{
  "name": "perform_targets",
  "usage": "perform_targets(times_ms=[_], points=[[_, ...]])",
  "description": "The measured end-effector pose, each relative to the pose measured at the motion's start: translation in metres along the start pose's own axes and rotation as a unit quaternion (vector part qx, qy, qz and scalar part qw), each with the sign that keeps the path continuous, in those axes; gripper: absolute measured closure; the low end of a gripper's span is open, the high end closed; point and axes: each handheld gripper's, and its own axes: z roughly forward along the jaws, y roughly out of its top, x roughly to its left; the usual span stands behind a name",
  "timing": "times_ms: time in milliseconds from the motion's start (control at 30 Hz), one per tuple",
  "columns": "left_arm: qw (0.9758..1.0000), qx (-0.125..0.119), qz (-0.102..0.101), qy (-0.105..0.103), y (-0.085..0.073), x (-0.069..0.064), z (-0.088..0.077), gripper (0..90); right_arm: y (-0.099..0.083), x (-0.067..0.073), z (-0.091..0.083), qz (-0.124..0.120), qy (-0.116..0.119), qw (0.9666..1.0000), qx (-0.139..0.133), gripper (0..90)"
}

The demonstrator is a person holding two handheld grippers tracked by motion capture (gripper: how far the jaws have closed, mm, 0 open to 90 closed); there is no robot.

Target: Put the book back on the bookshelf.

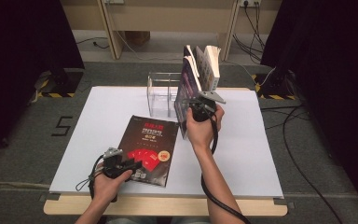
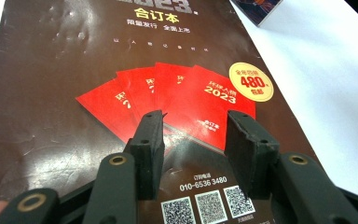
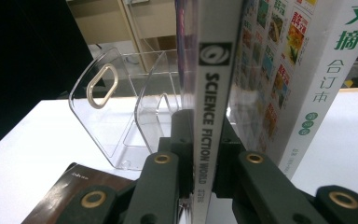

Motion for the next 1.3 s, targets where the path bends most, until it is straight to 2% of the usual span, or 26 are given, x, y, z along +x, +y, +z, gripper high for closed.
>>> perform_targets(times_ms=[767,1300], points=[[1.0,0.001,0.001,0.0,0.0,0.001,0.0,56.4,-0.001,0.006,0.003,-0.023,-0.001,0.9989,-0.04,83.1],[1.0,0.0,0.0,0.001,0.001,0.002,-0.001,56.4,0.014,0.015,0.005,-0.028,-0.002,0.9975,-0.064,83.1]])
